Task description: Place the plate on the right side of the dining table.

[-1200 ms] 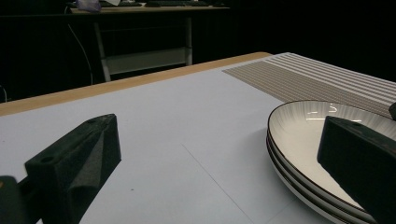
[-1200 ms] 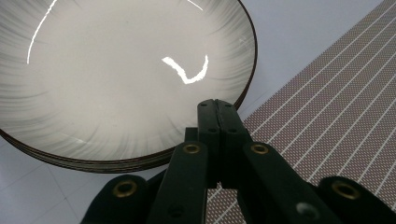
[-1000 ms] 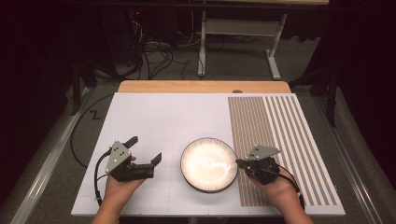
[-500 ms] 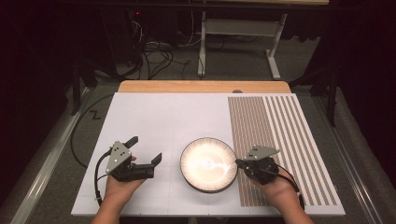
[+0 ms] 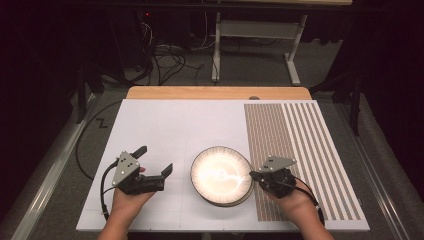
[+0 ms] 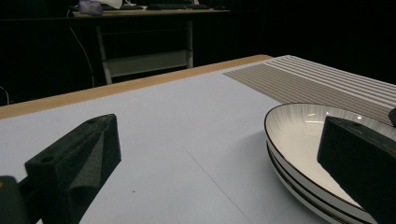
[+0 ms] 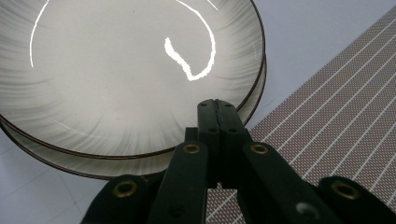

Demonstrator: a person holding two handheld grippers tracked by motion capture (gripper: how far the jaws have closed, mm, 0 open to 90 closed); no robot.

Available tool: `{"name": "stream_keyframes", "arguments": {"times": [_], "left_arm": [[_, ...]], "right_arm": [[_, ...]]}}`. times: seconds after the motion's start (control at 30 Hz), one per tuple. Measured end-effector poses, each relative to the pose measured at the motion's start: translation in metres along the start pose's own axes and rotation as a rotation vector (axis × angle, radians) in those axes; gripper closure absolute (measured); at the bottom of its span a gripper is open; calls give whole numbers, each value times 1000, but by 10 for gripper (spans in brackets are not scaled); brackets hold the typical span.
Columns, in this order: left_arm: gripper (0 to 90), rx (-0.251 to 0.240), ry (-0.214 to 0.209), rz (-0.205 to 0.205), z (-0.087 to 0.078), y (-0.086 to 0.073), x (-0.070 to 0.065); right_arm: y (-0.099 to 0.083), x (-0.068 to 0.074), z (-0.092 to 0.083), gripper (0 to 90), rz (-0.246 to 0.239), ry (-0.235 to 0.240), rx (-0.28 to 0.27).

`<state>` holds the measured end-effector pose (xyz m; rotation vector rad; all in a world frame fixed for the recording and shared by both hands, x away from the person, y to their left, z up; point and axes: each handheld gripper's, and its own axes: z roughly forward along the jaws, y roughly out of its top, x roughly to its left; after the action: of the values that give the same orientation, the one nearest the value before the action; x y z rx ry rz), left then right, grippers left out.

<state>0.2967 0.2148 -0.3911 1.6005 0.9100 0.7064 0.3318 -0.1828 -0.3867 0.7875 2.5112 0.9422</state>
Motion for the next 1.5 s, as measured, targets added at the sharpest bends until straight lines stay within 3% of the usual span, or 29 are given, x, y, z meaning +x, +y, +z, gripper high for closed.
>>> {"name": "stream_keyframes", "arguments": {"times": [0.73,1.5], "left_arm": [[1,-16,9,1,-2,1,0],[1,-18,9,1,-3,1,1]], "right_arm": [[3,4,12,900,32,47,-18],[6,11,21,900,11,66,-8]]}}
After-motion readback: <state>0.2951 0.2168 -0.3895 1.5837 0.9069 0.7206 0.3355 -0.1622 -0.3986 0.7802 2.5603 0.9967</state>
